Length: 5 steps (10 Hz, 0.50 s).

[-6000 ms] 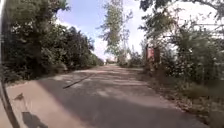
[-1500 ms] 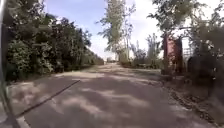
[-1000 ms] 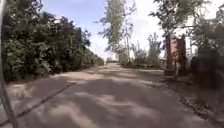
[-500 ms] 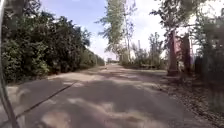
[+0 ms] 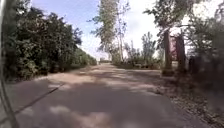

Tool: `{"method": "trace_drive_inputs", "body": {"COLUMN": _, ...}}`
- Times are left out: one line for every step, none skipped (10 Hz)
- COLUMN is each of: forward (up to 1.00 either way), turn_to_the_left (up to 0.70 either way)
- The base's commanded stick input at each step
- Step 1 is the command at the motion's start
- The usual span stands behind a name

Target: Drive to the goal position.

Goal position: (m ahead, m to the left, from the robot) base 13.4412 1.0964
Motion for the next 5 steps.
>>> {"method": "trace_drive_inputs", "body": {"forward": 0.70, "turn_to_the_left": -0.11}}
{"method": "trace_drive_inputs", "body": {"forward": 0.70, "turn_to_the_left": 0.00}}
{"method": "trace_drive_inputs", "body": {"forward": 0.70, "turn_to_the_left": 0.00}}
{"method": "trace_drive_inputs", "body": {"forward": 0.70, "turn_to_the_left": 0.00}}
{"method": "trace_drive_inputs", "body": {"forward": 0.70, "turn_to_the_left": 0.00}}
